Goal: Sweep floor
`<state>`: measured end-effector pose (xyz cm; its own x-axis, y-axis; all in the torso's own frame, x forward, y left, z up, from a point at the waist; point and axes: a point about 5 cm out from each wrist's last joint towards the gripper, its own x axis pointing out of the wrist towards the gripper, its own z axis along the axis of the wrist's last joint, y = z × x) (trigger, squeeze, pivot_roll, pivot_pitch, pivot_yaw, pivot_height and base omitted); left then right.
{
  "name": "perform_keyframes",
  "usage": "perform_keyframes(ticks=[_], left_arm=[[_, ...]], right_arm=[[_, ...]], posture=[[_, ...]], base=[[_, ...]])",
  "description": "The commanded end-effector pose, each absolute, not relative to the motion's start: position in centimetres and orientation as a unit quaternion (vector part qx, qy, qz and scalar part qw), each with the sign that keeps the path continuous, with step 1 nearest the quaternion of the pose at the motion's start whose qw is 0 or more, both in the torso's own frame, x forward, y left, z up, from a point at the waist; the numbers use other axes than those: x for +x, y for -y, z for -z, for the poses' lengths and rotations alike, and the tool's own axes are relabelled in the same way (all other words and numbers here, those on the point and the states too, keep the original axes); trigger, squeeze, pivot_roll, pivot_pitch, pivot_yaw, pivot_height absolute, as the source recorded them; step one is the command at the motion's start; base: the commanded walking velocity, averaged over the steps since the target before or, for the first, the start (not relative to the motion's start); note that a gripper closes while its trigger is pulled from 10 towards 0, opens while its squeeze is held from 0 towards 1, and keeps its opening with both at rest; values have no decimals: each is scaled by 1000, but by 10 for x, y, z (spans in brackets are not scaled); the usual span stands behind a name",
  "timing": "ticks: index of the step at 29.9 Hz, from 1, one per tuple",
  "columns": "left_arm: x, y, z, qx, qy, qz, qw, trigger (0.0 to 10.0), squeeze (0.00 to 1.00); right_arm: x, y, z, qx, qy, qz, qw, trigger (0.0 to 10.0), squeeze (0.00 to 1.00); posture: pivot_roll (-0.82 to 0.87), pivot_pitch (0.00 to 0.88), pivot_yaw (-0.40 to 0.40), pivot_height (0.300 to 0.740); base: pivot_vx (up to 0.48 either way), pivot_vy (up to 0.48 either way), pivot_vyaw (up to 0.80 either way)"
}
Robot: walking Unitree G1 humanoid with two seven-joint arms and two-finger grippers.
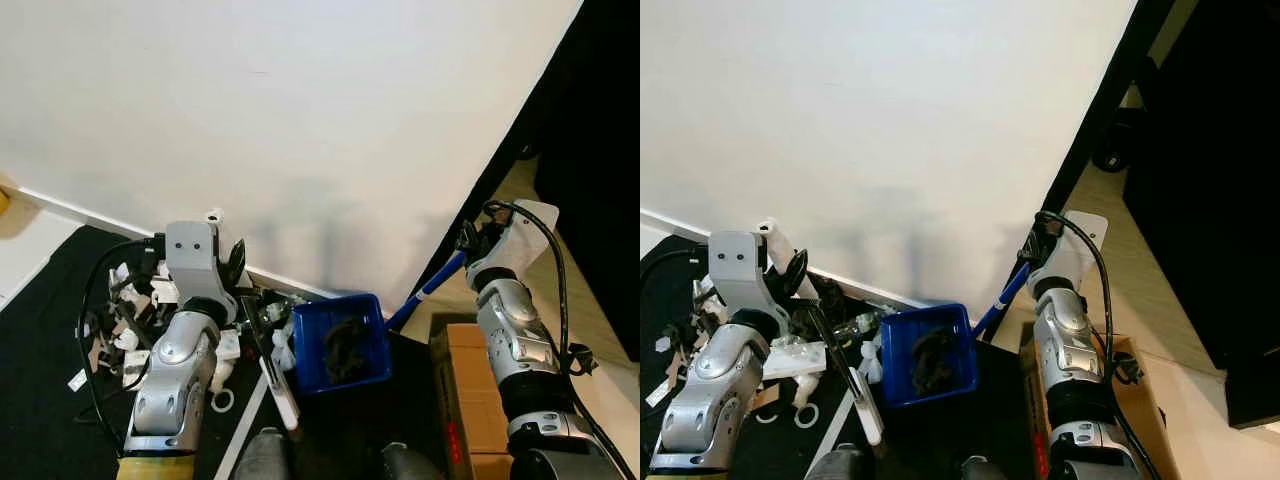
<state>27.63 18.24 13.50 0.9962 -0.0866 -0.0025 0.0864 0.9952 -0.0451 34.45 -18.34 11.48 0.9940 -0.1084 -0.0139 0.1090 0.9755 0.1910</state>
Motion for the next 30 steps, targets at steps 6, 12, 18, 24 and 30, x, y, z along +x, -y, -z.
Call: perform_keyframes(ticks=[6, 12, 18, 24, 30], left_arm=[[275, -177, -133, -17, 3, 55, 998, 10000, 0], [275, -178, -133, -16, 3, 54, 998, 10000, 0], [274, -179, -131, -15, 0, 53, 998, 10000, 0], [273, -180, -129, -12, -7, 51, 999, 10000, 0], [273, -181, -125, 14, -17, 31, 999, 10000, 0]], right_arm=[[343, 190, -116, 107, 12, 66, 992, 10000, 0], [342, 190, -116, 106, 12, 67, 992, 10000, 0], [342, 189, -115, 106, 12, 66, 992, 10000, 0], [343, 188, -115, 106, 11, 65, 992, 10000, 0], [345, 190, -116, 106, 10, 67, 992, 10000, 0]], posture=[[209, 98, -48, 740], [210, 96, -50, 740], [219, 96, -48, 740], [227, 99, -47, 740], [236, 93, -57, 740]], base=[[0, 0, 0], [0, 0, 0], [0, 0, 0], [0, 0, 0], [0, 0, 0]])
